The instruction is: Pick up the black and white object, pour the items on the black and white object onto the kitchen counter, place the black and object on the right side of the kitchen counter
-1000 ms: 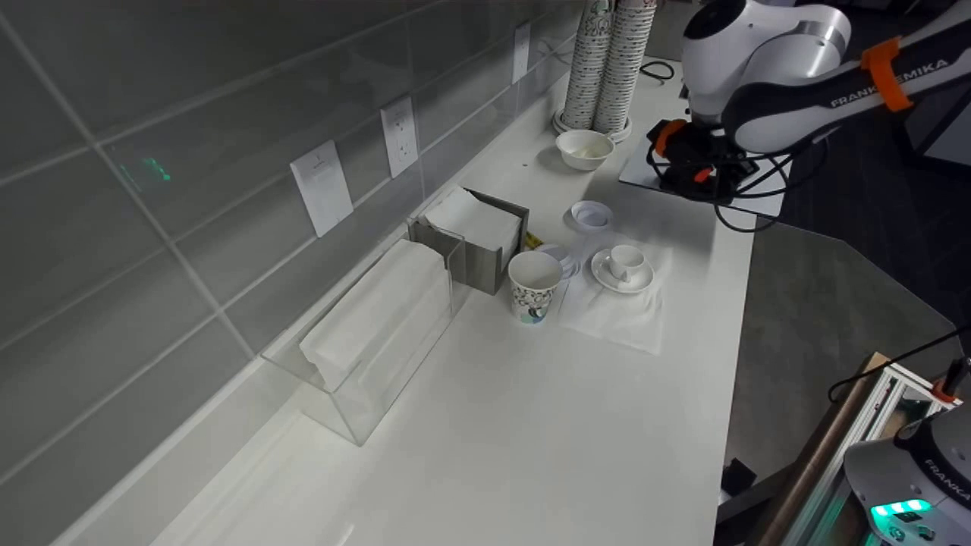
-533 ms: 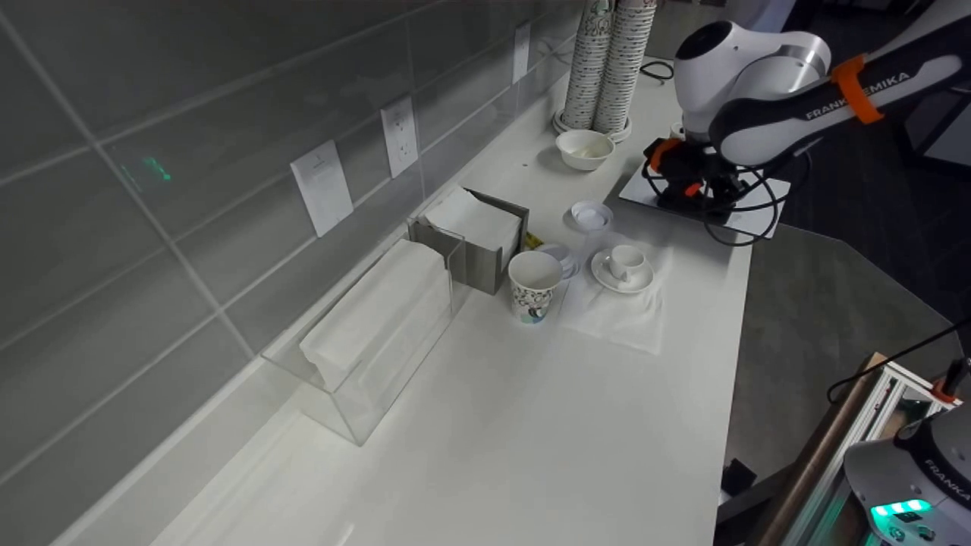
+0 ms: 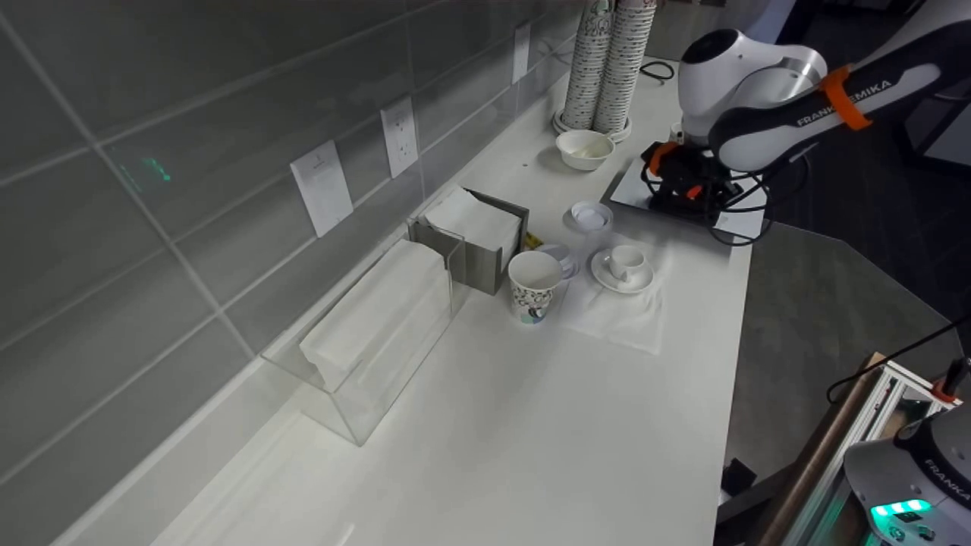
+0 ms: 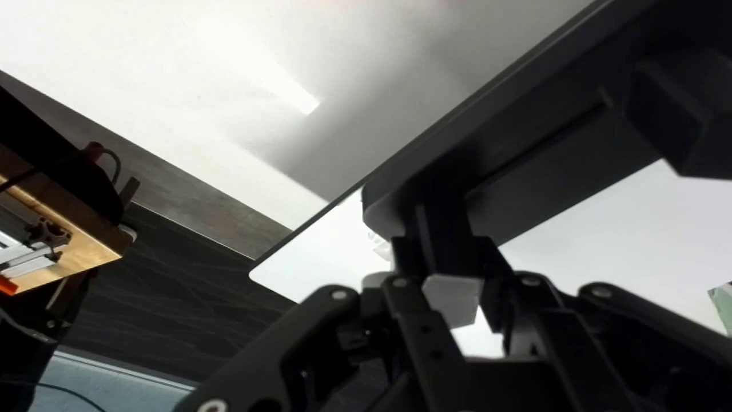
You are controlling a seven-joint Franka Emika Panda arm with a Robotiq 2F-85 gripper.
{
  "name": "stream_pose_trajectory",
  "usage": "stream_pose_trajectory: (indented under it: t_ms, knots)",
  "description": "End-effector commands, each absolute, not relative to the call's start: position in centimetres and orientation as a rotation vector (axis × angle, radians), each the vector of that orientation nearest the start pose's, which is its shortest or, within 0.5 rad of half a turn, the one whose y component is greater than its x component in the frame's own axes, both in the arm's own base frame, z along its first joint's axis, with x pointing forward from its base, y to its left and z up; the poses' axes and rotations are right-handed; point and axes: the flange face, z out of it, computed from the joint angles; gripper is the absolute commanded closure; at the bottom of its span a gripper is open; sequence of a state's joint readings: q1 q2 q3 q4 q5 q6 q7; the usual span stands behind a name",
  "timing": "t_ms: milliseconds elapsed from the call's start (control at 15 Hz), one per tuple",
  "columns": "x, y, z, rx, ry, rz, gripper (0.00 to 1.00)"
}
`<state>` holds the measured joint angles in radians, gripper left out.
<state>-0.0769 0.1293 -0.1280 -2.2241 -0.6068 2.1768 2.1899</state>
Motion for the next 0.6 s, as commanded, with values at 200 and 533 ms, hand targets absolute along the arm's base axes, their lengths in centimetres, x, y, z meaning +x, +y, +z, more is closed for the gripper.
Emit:
stream_pose_trajectory:
  t_ms: [200,533]
  knots:
    - [51.7,-14.5,30.2,-1.892,2.856,-0.538,0.93]
    - [52.0,-15.5,28.8,-1.917,2.825,-0.523,0.93]
